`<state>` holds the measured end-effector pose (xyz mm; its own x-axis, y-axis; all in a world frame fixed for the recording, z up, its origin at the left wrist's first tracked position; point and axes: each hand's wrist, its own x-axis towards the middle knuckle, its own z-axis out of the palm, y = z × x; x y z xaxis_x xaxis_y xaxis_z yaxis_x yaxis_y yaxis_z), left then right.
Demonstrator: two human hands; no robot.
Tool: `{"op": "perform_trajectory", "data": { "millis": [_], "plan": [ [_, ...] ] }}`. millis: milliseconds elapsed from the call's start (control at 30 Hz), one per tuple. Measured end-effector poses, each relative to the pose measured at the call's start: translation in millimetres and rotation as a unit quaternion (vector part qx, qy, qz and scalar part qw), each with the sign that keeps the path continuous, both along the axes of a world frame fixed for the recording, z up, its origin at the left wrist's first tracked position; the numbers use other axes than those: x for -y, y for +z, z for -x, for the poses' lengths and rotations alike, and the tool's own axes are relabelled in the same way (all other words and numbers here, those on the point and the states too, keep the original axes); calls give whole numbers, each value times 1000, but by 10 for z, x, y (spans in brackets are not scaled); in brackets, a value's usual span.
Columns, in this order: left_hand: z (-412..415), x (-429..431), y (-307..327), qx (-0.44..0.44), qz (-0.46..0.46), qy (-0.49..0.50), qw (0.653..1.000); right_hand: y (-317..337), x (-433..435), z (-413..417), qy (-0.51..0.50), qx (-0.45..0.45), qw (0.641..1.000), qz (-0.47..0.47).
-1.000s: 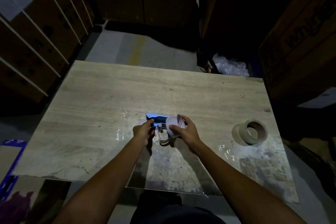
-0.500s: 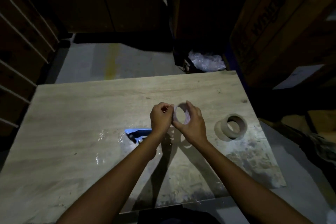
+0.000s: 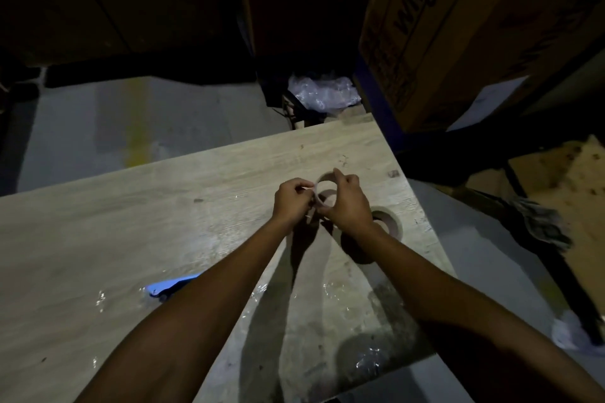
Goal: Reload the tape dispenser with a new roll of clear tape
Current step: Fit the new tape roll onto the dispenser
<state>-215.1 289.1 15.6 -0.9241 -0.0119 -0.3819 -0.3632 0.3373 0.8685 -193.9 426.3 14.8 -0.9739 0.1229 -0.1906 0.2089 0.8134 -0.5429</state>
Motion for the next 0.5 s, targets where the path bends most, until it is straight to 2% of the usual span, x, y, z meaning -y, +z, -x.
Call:
{"op": "perform_trajectory", "data": {
  "millis": [233,500],
  "plan": [
    [125,-163,-284,11,8,14,1000,-328,-118,247,12,24,997,-70],
    [117,-174,-333,32,-15,12,999,-455,-161,281,11,25,997,-69]
  ]
}}
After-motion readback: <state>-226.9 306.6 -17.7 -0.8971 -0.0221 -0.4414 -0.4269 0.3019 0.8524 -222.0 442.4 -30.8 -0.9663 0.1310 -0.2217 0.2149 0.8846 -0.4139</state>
